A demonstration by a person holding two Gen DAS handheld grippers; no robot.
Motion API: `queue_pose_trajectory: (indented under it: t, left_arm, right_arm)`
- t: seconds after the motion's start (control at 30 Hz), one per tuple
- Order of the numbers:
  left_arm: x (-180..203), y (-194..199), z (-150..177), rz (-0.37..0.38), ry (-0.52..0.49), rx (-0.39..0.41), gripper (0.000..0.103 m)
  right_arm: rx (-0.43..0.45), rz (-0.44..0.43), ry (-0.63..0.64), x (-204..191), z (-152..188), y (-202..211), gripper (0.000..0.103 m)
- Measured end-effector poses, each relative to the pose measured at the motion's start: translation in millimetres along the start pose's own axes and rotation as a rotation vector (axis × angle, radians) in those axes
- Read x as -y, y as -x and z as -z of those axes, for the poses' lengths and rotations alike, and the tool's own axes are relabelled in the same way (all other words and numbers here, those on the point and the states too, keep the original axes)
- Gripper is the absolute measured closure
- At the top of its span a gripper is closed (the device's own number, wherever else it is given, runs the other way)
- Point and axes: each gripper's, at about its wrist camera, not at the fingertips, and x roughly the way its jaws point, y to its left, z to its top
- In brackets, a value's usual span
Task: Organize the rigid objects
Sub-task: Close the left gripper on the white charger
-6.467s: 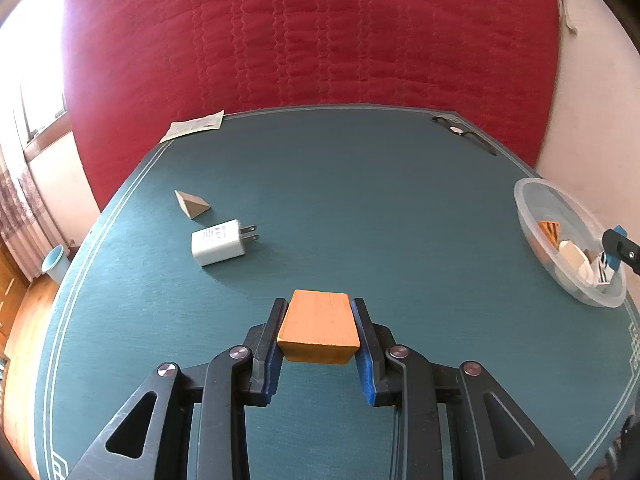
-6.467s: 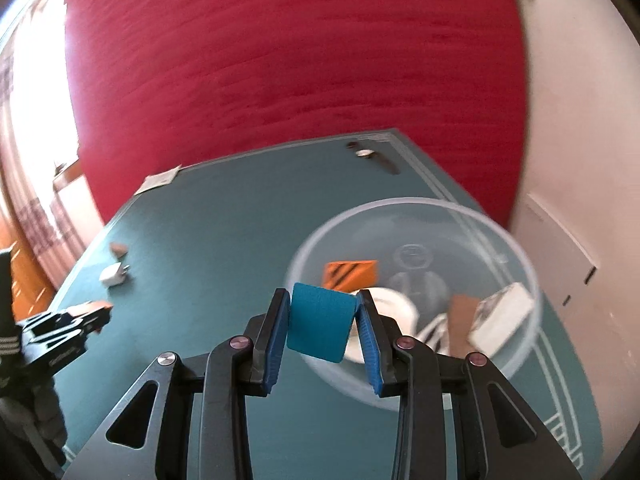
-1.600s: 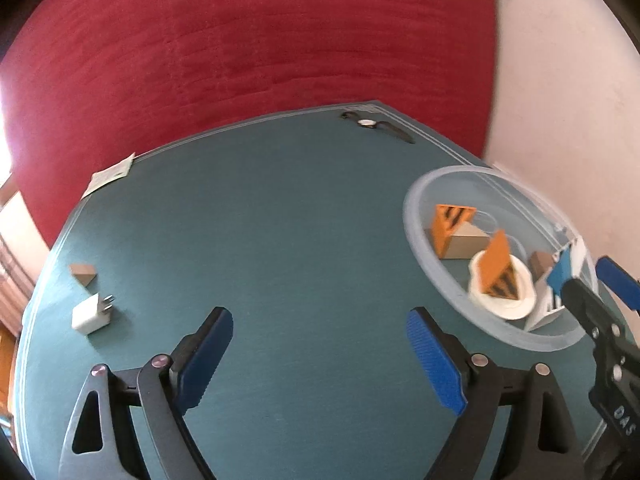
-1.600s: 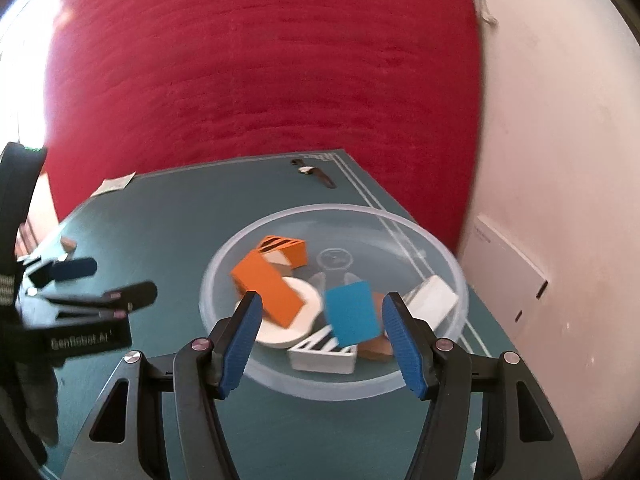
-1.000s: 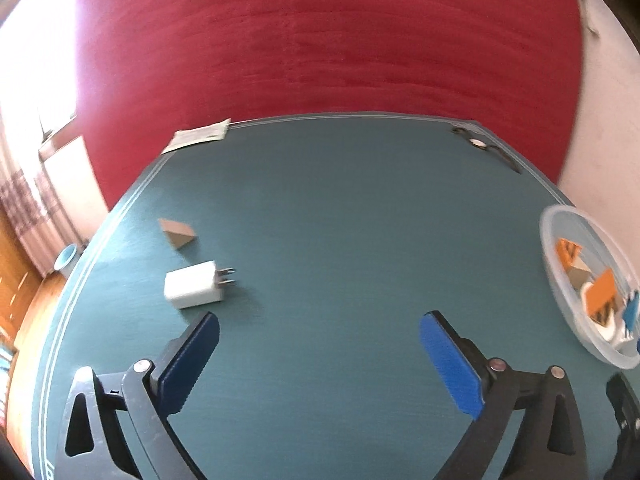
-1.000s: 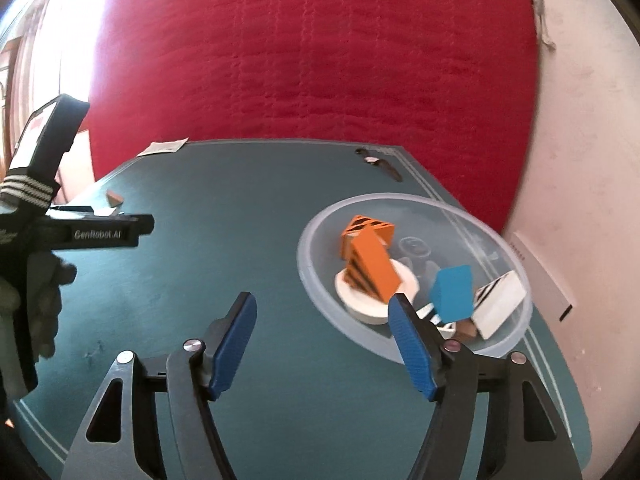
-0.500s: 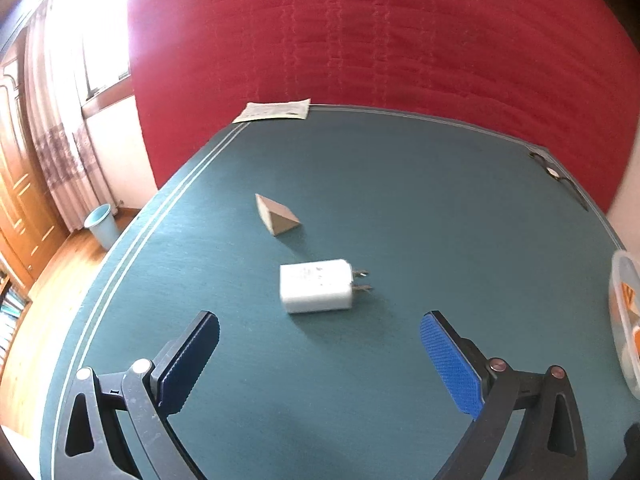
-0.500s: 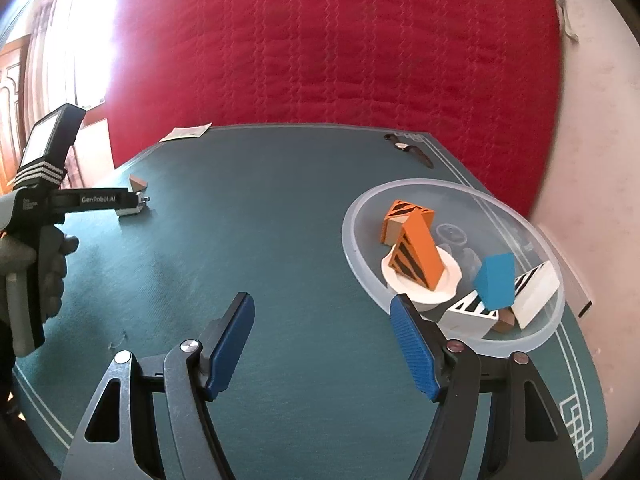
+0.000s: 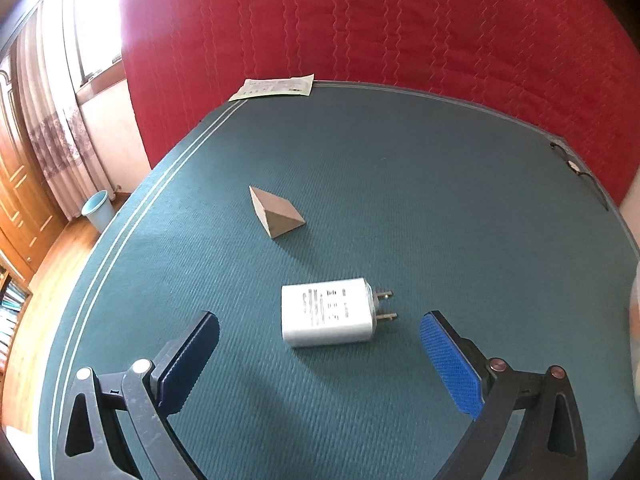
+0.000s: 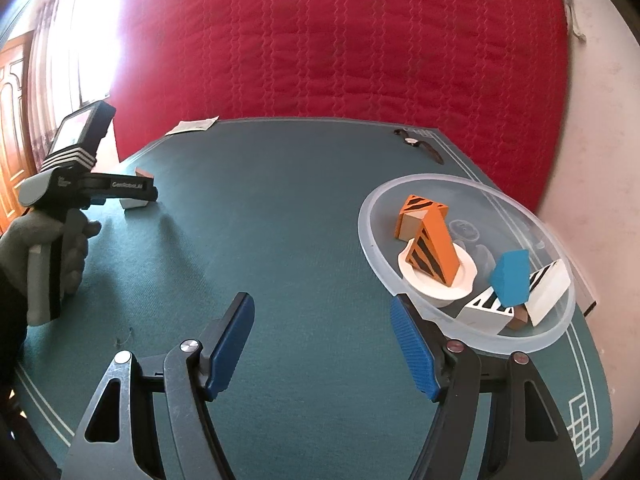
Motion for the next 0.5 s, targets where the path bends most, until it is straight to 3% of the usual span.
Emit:
queue_pose_trajectory:
  t: [0.1, 0.17, 0.37, 0.5]
  left_arm:
    - [0.8, -5.8, -2.8, -0.001, 0.001, -0.015, 0.007]
    - [0.5, -9.7, -3.4, -0.002, 0.001, -0.032, 0.018]
    - [2.6, -7.9, -3.2, 0.037, -0.019, -0.023, 0.040]
    - [3.4, -6.0, -2.4, 0.062, -0.050, -0.019, 0.040]
  right_arm:
    - [-0.009, -0.011, 0.001, -2.3, -0.9, -1.7, 0.031]
    - [-0.014, -0.017, 0.002, -5.1, -1.9, -3.8, 0.031]
    - [-0.030, -0.044, -0.005, -14.4, -7.9, -9.7, 0.031]
    - [-0.058, -0.089, -0.015, -22.0, -17.3, -19.0, 0.031]
